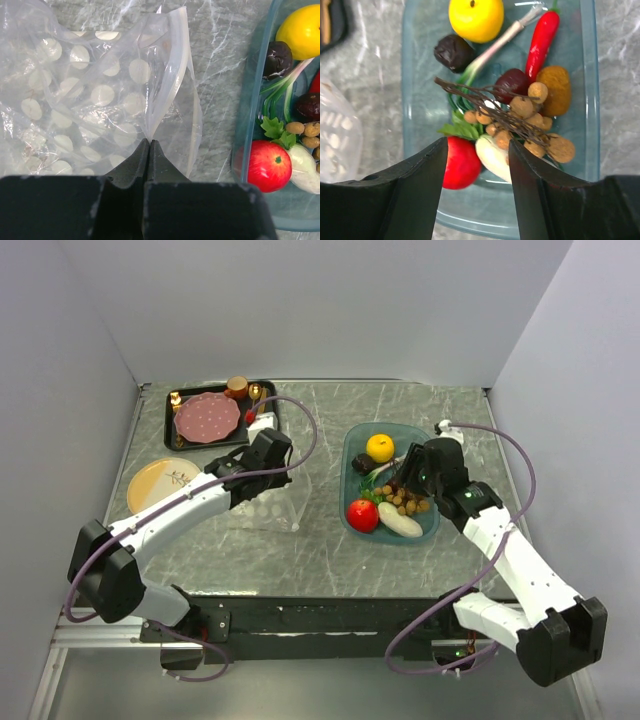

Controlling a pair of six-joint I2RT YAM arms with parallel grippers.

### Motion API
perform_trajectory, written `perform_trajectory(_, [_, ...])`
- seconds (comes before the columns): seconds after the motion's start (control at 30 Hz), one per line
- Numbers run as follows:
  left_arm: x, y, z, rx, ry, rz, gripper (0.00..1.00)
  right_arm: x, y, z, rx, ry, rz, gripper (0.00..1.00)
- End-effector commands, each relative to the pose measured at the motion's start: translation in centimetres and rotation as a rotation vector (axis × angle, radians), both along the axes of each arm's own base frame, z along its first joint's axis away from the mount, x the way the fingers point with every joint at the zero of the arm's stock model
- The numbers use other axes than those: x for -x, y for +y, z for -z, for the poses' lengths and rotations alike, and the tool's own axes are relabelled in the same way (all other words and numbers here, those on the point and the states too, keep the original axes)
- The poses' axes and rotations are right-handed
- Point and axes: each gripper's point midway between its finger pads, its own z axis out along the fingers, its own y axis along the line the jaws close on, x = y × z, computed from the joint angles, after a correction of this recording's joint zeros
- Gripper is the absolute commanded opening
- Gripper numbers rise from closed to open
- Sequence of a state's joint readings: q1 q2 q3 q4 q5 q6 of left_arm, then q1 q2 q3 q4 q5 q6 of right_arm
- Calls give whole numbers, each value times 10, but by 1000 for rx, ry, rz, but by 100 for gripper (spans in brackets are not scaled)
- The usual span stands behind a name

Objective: Place the food in the zip-top bag and seal the zipper
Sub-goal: Pick up the fake fruit from the bin.

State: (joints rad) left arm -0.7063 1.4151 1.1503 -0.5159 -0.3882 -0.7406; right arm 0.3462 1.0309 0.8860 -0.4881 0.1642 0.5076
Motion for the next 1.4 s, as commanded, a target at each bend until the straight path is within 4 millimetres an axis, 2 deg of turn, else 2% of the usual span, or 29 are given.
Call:
perform_trajectory(0.0, [-4,-6,-12,26,-35,32,1,1,-3,8,59,37,-39,63])
perform_trajectory(0.07, [-5,-8,-13,30,-33,32,1,0,2,10,47,32,-72,65])
perform_trajectory(0.17, [-5,-11,-15,37,-32,39,1,-2,-5,15,74,39,-35,67])
perform_trajectory(0.2, [-6,-11,-16,39,-35,40,1,-3,-6,20,93,42,-41,77])
perform_trajectory(0.23, [-5,-11,-17,41,-35,42,1,-8,-8,25,109,47,-33,80])
perform_trajectory(0.27, [-6,-12,-18,47,-40,43,1,-10,-7,29,113,58,-31,79])
perform_trajectory(0.3, [-5,-12,-19,51,-41,47,1,-13,-5,33,123,65,-51,73])
perform_trajectory(0.43, [-3,-12,-21,59,-43,49,1,-27,0,60,149,142,-59,73])
perform_trajectory(0.6, [-2,-7,-23,71,-53,15,1,-42,-2,66,159,140,-13,73])
perform_trajectory(0.77, [0,-8,-23,80,-53,22,1,-45,-3,75,180,153,-21,71])
perform_trajectory(0.9, [0,-6,-20,66,-42,16,1,-48,-4,80,190,152,-23,54])
perform_trajectory(1.03, [2,-5,-18,65,-39,17,1,-50,-2,84,180,167,-31,44])
perform_trajectory(1.17, [3,-3,-17,61,-33,7,1,-53,4,81,150,156,-38,14])
perform_trajectory(1.2, [4,-2,-16,60,-31,5,1,-54,4,78,145,145,-37,10])
perform_trajectory(1.37, [4,-3,-16,64,-31,4,1,-55,-2,62,154,110,-10,4])
